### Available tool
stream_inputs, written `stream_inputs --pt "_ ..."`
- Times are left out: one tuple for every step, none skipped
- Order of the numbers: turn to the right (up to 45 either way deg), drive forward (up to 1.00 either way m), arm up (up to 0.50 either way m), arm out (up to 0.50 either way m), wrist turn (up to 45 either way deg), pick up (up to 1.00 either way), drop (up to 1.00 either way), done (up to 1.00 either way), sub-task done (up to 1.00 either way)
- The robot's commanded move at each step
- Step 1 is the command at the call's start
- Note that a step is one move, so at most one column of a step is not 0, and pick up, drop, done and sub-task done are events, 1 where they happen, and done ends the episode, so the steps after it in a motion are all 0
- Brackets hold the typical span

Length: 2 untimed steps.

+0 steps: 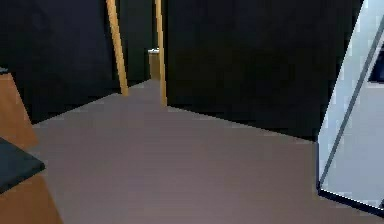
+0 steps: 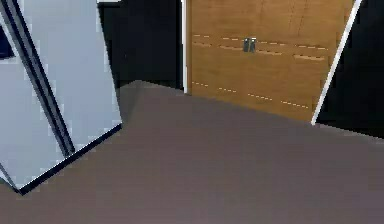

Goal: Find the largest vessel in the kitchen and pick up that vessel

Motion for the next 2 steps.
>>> stream_inputs --pt "-45.0 0.0 0.0 0.0 0.0 0.0 0.0 0.0 0.0" --pt "-15.0 0.0 0.0 0.0 0.0 0.0 0.0 0.0 0.0"
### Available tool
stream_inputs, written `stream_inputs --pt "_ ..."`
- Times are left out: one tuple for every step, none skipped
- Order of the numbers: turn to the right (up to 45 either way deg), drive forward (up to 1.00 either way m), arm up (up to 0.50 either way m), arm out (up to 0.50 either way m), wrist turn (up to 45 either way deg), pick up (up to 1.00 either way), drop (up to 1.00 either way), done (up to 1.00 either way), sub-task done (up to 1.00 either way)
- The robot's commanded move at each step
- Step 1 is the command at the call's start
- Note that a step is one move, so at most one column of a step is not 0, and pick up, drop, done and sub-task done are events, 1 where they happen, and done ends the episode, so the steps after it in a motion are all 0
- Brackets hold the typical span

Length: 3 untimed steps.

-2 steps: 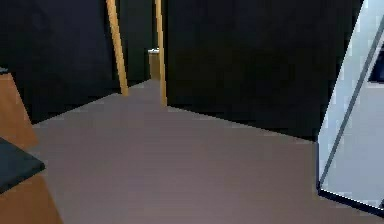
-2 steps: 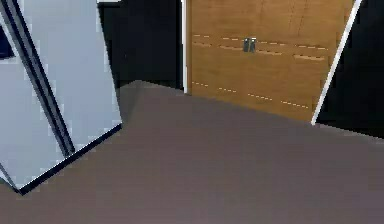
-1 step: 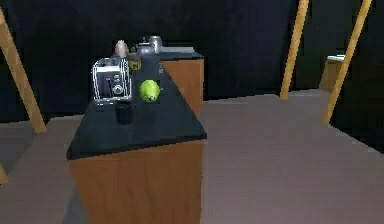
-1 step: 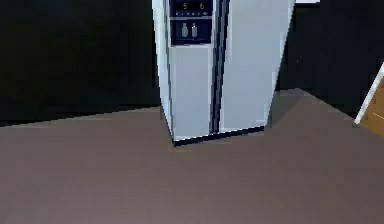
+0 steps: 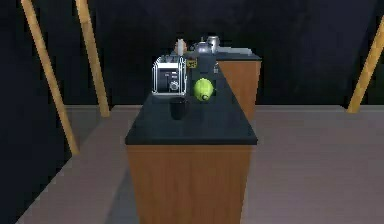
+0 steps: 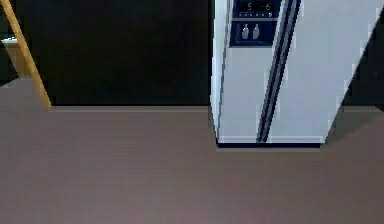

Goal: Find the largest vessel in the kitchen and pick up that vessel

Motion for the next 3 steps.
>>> stream_inputs --pt "0.0 0.3 0.0 0.0 0.0 0.0 0.0 0.0 0.0" --pt "45.0 0.0 0.0 0.0 0.0 0.0 0.0 0.0 0.0" --pt "45.0 0.0 0.0 0.0 0.0 0.0 0.0 0.0 0.0"
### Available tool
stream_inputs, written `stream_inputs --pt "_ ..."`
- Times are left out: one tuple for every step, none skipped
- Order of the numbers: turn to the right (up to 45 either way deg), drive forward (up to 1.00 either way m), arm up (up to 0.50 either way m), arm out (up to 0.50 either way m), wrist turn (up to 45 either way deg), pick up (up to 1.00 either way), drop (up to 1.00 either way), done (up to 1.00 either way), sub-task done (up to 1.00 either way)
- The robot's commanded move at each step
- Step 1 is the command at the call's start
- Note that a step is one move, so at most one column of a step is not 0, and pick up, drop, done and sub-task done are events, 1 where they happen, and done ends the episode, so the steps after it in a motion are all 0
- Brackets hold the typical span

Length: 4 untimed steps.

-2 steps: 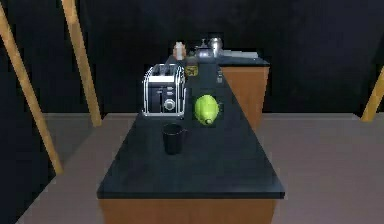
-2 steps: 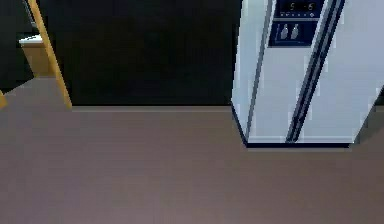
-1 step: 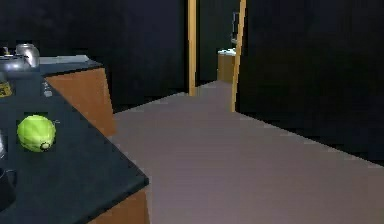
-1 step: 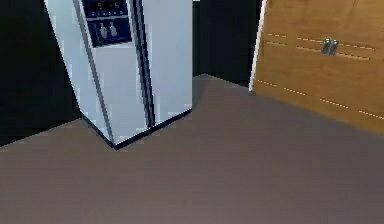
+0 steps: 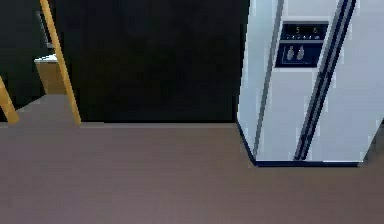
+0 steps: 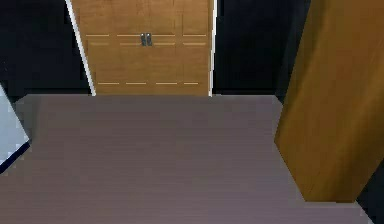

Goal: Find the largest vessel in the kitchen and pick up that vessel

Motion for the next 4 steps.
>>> stream_inputs --pt "0.0 0.45 0.0 0.0 0.0 0.0 0.0 0.0 0.0" --pt "-39.0 0.0 0.0 0.0 0.0 0.0 0.0 0.0 0.0" --pt "0.0 0.45 0.0 0.0 0.0 0.0 0.0 0.0 0.0" --pt "-45.0 0.0 0.0 0.0 0.0 0.0 0.0 0.0 0.0"
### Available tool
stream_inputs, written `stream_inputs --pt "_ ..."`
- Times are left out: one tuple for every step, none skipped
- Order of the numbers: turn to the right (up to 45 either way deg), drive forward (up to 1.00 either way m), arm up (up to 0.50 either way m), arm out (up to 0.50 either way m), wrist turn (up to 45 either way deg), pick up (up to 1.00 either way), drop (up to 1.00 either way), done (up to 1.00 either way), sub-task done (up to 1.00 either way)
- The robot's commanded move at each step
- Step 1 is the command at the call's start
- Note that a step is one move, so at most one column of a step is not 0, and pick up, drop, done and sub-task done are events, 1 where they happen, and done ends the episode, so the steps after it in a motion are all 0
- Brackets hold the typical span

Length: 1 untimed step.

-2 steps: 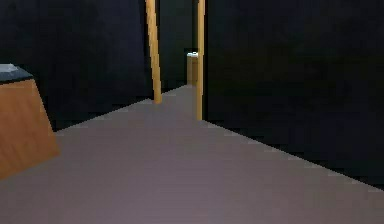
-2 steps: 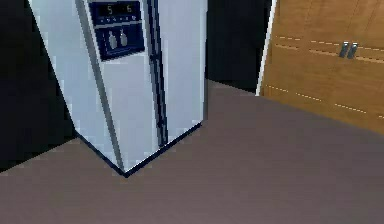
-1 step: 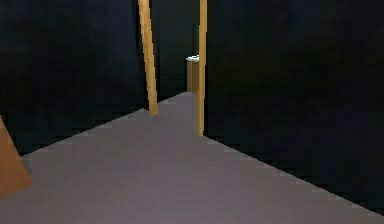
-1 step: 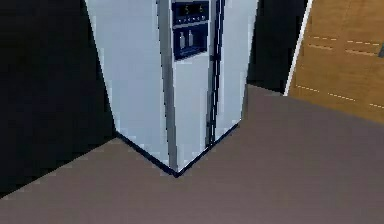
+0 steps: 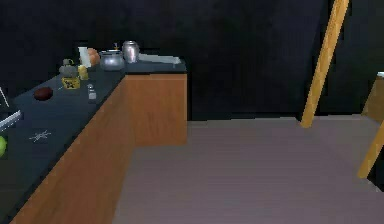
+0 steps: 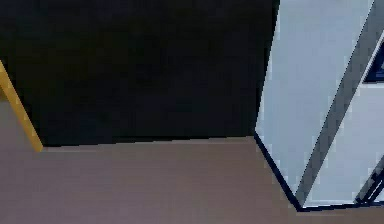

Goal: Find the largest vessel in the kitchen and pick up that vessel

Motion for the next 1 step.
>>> stream_inputs --pt "-3.0 0.0 0.0 0.0 0.0 0.0 0.0 0.0 0.0"
